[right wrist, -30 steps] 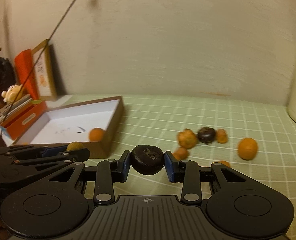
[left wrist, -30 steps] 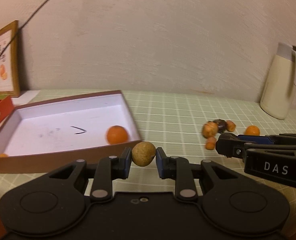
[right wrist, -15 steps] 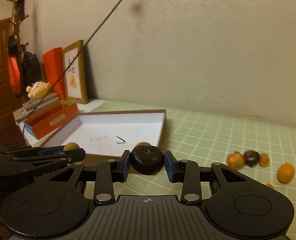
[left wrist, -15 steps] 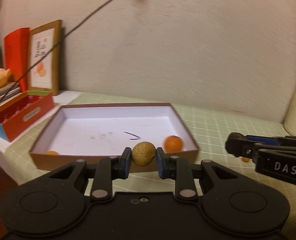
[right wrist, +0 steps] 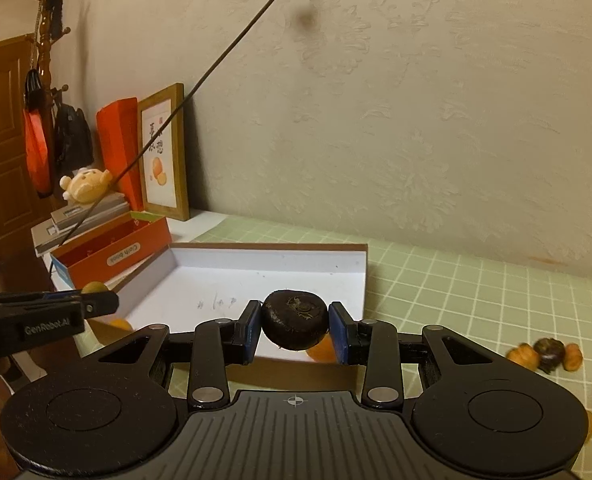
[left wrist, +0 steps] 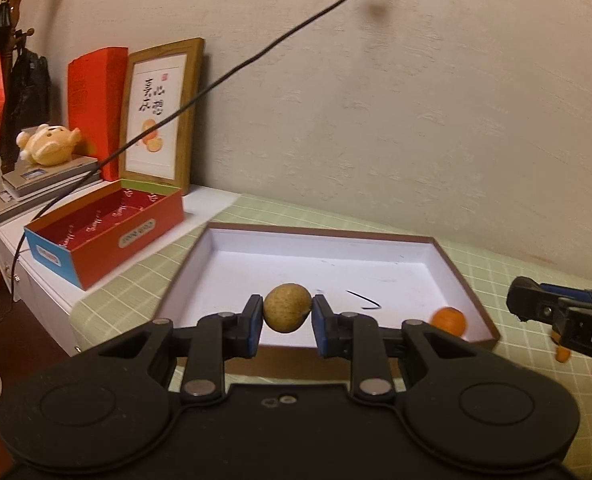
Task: Organize fruits
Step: 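Carry the date and nut over the white box with both tools, then open the right tool to drop the date while the left tool drops the nut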
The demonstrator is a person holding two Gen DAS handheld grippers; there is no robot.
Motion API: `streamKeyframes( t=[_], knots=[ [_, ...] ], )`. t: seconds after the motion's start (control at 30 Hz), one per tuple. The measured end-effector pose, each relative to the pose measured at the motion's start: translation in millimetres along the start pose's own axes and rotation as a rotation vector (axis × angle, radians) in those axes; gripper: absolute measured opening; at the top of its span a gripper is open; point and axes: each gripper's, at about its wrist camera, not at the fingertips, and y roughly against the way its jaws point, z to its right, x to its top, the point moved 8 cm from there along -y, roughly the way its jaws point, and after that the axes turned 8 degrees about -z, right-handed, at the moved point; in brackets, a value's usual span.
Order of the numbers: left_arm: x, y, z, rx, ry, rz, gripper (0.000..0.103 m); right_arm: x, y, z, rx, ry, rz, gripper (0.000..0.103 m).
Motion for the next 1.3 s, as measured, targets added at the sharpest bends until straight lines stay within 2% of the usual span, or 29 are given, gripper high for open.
streamKeyframes(
  t=[0.2, 0.4, 0.7, 0.97, 1.03, 1.07, 1.1, 1.13, 1.17, 1.27, 1.3],
  knots=[
    [7, -14, -23, 0.039, 0.008, -0.012, 0.017, 7, -20, -4, -0.01, 0.009, -0.006, 0.037],
    [15, -36, -41, 0.044, 0.027, -0.041, 0.017, 15, -43, 4, -0.029, -0.018, -0.021, 0.037],
    [21, -72, -49, 0.063, 0.012, -0.079, 0.017, 19, -78, 14, -0.064, -0.034, -0.061, 0.037],
    [18, -87, -49, 0.063, 0.011, -0.118, 0.019, 25, -112, 31, -0.097, -0.056, -0.102, 0.037],
    [18, -91, -48, 0.067, 0.011, -0.132, 0.029, 26, -116, 33, -0.11, -0.061, -0.101, 0.037],
    [18, -93, -48, 0.075, 0.014, -0.14, 0.036, 25, -119, 34, -0.118, -0.061, -0.106, 0.043],
    [18, -94, -49, 0.084, 0.021, -0.146, 0.062, 25, -120, 36, -0.126, -0.065, -0.104, 0.053],
    [19, -94, -51, 0.101, 0.029, -0.141, 0.083, 26, -118, 37, -0.132, -0.072, -0.095, 0.075],
    [21, -91, -53, 0.125, 0.033, -0.123, 0.085, 29, -112, 39, -0.132, -0.09, -0.063, 0.082],
    [29, -81, -54, 0.134, 0.027, -0.085, 0.086, 38, -97, 41, -0.134, -0.101, 0.002, 0.084],
    [31, -77, -56, 0.143, 0.038, -0.074, 0.09, 40, -93, 42, -0.133, -0.109, 0.017, 0.086]
  ],
)
